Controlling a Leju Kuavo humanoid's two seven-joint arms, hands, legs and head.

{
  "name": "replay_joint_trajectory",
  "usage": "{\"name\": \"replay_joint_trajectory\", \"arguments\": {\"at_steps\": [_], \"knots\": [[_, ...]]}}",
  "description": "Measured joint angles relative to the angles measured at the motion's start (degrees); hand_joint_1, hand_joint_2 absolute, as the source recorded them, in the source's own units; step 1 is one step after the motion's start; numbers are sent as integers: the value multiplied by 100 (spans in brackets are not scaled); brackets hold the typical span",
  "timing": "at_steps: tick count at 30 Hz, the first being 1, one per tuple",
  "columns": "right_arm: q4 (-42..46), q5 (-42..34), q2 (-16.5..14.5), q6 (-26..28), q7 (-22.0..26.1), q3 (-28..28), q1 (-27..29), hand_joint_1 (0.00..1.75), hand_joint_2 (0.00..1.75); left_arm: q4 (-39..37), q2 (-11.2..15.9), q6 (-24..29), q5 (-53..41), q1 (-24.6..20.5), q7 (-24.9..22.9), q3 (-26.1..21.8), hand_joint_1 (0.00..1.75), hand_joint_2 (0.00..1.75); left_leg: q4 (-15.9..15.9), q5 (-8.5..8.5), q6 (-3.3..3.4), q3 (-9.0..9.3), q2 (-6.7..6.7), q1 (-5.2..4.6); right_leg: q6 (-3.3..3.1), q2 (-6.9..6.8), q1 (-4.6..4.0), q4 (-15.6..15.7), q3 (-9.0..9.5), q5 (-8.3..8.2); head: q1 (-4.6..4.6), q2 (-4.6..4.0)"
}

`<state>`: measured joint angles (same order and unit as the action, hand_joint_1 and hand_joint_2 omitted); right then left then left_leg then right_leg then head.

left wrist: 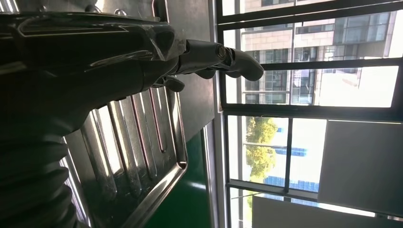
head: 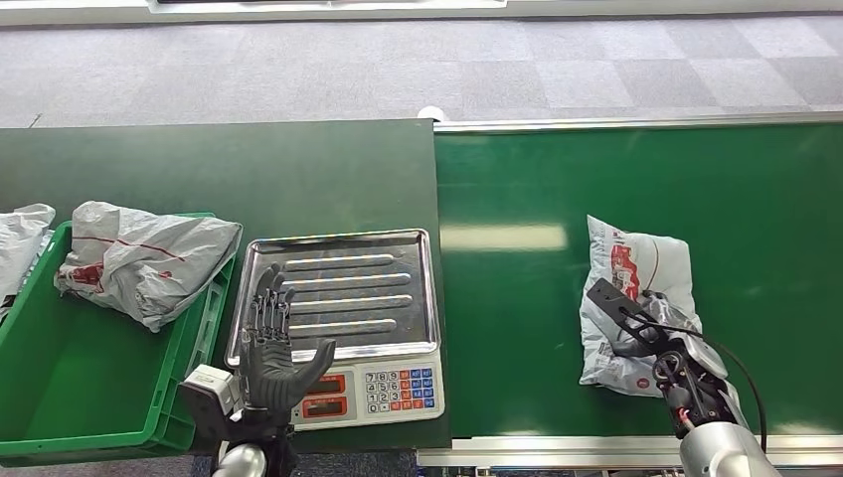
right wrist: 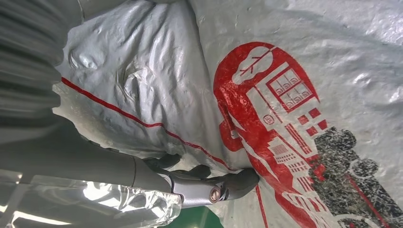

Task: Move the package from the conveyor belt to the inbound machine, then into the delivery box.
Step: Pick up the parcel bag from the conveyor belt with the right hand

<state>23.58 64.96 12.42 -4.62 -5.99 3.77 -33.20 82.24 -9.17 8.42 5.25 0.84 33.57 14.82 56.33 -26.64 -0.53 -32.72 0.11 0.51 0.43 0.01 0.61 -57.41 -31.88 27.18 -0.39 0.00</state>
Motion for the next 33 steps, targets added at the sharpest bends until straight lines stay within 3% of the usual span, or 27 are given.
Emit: {"name": "replay_joint_trajectory", "arguments": {"at_steps": [3, 4, 14, 21, 28, 33], "knots": [[-20, -12, 1, -53, 15, -19, -13, 168, 175, -11, 13, 5, 7, -2, 0, -4, 0, 175, 0, 0, 0, 1, 0, 0, 0, 0, 0, 0, 0, 0, 0, 0], [-25, -23, 2, -75, 38, -20, -17, 175, 175, -20, 18, 9, 15, -2, 0, -4, 0, 175, 0, 0, 0, 1, 0, 0, 0, 0, 0, 0, 0, 0, 0, 0], [-41, -131, 42, -3, 303, -21, -97, 175, 175, -68, 45, 85, 71, 2, 1, -4, 0, 175, 0, 0, 0, 9, 2, 1, 0, 1, 0, 0, 8, 0, 0, 0], [177, -732, -117, 1273, 1277, 72, -86, 175, 175, 93, 44, 207, 76, 181, 38, -49, 0, 175, 0, 0, -1, -3, 3, 0, 0, 1, -1, -1, -3, 0, -1, 0], [1692, -2474, -479, 2276, 2555, 378, 348, 175, 175, 224, 37, 242, 65, 294, 119, -86, 0, 175, 0, 1, -1, -19, -11, 2, 3, -14, -2, -1, -13, 5, 0, 0], [3071, -3143, -679, 2377, 2986, 464, 894, 175, 175, 219, 36, 246, 59, 293, 206, -87, 0, 175, 0, -1, -1, -25, -10, 1, 4, -15, -2, -1, -18, 6, 0, 0]]}}
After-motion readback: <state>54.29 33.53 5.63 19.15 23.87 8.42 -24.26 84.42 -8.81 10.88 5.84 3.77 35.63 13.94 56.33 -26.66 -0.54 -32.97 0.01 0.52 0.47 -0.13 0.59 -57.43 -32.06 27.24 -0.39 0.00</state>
